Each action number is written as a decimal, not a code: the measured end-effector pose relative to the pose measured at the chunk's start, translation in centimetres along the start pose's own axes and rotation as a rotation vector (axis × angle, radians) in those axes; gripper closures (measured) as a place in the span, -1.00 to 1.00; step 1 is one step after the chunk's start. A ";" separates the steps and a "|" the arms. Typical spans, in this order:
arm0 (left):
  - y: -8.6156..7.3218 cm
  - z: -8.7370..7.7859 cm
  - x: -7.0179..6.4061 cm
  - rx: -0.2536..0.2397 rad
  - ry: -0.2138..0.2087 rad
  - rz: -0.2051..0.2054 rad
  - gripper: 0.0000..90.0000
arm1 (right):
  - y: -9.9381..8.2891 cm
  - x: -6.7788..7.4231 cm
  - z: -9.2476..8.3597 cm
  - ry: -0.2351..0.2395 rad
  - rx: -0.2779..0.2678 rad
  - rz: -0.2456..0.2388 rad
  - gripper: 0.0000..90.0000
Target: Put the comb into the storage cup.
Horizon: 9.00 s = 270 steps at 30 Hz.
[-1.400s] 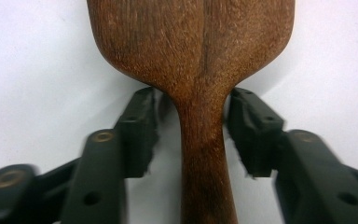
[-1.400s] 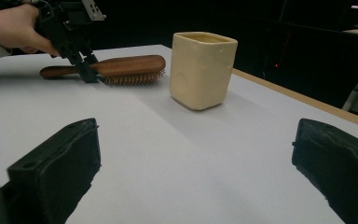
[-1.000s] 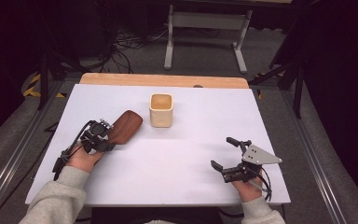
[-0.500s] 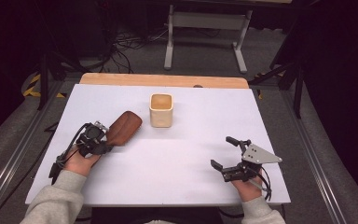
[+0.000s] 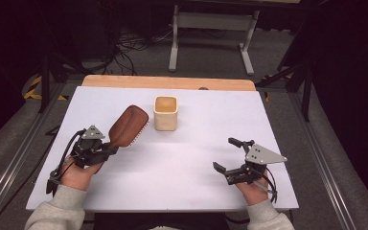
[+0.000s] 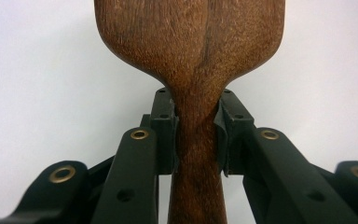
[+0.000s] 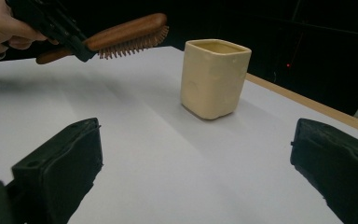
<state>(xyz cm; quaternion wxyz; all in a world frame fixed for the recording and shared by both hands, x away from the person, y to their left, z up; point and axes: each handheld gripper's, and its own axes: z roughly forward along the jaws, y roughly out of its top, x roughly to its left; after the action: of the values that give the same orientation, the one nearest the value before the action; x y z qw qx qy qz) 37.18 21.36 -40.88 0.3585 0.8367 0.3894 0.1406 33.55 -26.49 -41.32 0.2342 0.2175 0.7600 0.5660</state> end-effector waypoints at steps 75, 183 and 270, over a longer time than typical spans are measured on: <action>0.0 3.1 -10.0 -0.290 -0.128 0.259 0.62 | 7.7 2.8 11.8 0.297 0.204 0.160 -0.67; -5.5 -2.3 2.0 -0.457 0.008 0.079 -0.99 | 22.2 -3.8 9.7 0.143 0.053 -0.002 0.34; -6.0 -1.8 2.4 -0.441 0.016 0.084 -0.99 | 15.7 -7.2 19.0 0.111 0.337 0.133 0.23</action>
<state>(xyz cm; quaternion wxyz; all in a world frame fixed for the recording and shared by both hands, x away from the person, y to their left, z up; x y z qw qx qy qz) 34.55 26.64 -43.97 0.5236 0.7525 0.3166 0.2436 51.70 -12.20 -30.20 0.1145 0.2719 0.8397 0.4559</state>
